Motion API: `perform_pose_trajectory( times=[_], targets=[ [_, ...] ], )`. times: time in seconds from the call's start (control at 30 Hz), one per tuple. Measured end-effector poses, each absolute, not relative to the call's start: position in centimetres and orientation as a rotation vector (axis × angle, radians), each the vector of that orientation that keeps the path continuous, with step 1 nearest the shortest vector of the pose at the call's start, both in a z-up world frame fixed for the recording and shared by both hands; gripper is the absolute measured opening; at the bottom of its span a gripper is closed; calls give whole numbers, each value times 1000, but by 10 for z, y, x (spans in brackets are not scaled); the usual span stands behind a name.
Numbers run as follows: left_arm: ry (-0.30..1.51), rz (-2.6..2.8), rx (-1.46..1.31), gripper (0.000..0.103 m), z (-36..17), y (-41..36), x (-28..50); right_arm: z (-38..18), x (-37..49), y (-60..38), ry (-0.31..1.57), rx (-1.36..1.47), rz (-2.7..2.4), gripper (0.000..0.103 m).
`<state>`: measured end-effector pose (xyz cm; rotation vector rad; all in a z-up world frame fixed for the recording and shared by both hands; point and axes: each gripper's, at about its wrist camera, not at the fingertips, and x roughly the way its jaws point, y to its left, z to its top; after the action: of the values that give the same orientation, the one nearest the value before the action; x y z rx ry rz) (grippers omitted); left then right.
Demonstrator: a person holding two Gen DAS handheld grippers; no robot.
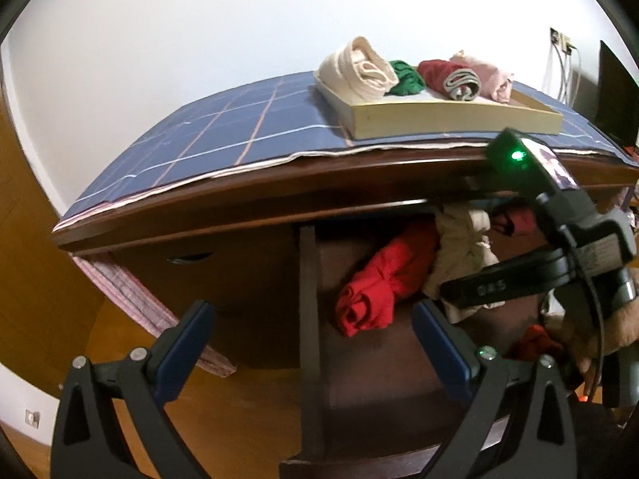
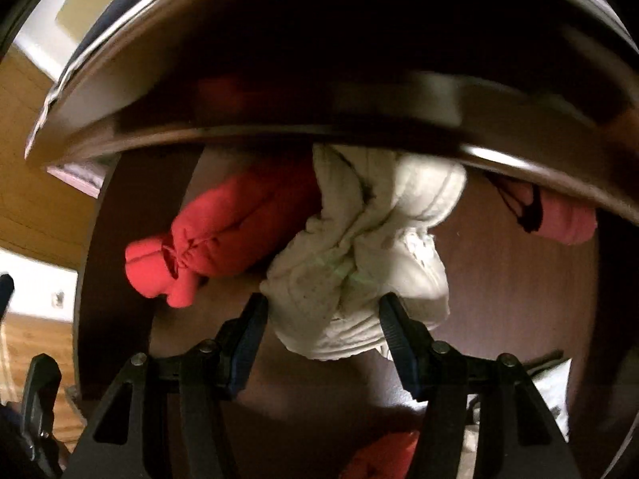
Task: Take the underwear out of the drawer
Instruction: 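Grasp the beige dotted underwear with the right gripper while the left gripper grasps the red sock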
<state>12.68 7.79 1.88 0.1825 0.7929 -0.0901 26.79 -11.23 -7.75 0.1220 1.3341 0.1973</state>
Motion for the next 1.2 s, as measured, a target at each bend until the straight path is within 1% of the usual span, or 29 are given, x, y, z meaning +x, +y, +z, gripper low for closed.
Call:
perform_pose_trajectory(
  times=[0.07,0.13,0.17,0.23,0.27,0.3,0.37,0.43,0.47,0.67,0.77,0.83,1.0,1.13,1.2],
  targets=[
    [798,-107,188,100,18,76,129,-82,270,-103,1342,48,222,60],
    [798,-124,205,100,18,72,131,-85,270,-101,1343,18,241,40],
    [800,-129,215,100,18,70,132,-87,270,-101,1345,-30,247,26],
    [811,-138,238,100,16,67,134,-90,269,-103,1346,-62,265,22],
    [815,-145,251,100,15,65,136,-91,267,-105,1348,-68,275,13],
    [816,-159,263,99,16,63,137,-93,266,-108,1351,-76,285,11],
    [826,-194,262,97,16,61,137,-95,257,-119,1368,-80,300,10],
    [843,-258,271,92,15,56,139,-99,248,-132,1389,-70,315,10],
    [849,-276,287,91,15,53,140,-102,242,-139,1398,-65,323,10],
    [893,-438,420,91,10,21,148,-107,209,-168,1417,-64,333,10],
    [921,-481,446,89,6,8,158,-109,203,-175,1416,-46,331,10],
    [941,-474,479,86,0,0,169,-110,207,-175,1411,-42,328,10],
    [1005,-455,564,86,-21,-15,188,-113,209,-181,1399,-1,356,12],
    [1055,-458,659,84,-39,-27,201,-99,212,-177,1353,-15,372,13],
    [1088,-465,680,84,-47,-30,206,-92,210,-180,1330,-6,376,16]
  ],
)
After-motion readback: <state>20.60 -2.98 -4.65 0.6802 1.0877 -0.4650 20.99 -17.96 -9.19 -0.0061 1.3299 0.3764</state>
